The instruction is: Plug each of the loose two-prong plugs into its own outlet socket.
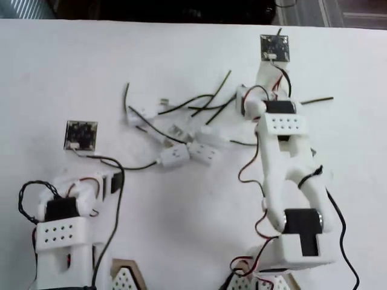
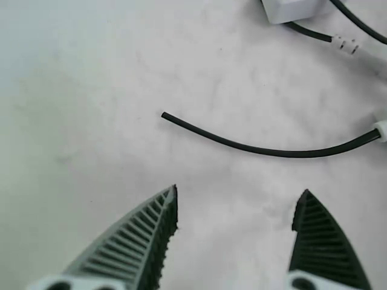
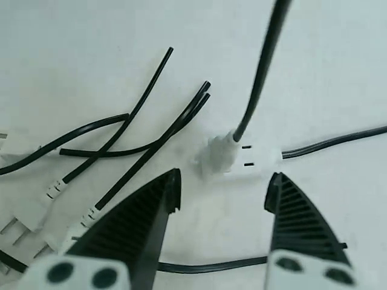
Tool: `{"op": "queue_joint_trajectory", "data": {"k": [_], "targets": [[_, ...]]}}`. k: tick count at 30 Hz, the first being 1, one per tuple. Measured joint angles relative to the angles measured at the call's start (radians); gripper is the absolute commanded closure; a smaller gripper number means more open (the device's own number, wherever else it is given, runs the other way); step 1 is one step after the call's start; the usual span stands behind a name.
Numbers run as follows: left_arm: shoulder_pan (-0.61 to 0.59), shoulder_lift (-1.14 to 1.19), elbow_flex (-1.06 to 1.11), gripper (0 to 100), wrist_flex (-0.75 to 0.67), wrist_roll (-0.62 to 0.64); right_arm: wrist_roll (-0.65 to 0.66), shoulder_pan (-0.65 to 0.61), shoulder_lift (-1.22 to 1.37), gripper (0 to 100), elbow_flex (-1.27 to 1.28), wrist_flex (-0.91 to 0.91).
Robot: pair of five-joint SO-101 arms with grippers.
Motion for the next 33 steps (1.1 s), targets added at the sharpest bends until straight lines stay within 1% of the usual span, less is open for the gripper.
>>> {"op": "queue_joint_trajectory", "data": {"k": [3,7,9,19,33], "targets": [[0.0,0.0,0.0,69,0.0,0.0,0.0,0.0,0.055,79.9,0.0,-0.057],[0.0,0.0,0.0,69,0.0,0.0,0.0,0.015,0.109,93.0,-0.014,-0.133],[0.0,0.0,0.0,69,0.0,0.0,0.0,0.025,0.141,97.0,-0.038,-0.15],[0.0,0.0,0.0,69,0.0,0.0,-0.002,0.031,0.282,98.1,-0.14,-0.164],[0.0,0.0,0.0,69,0.0,0.0,-0.002,0.052,0.275,97.8,-0.161,-0.058]]}}
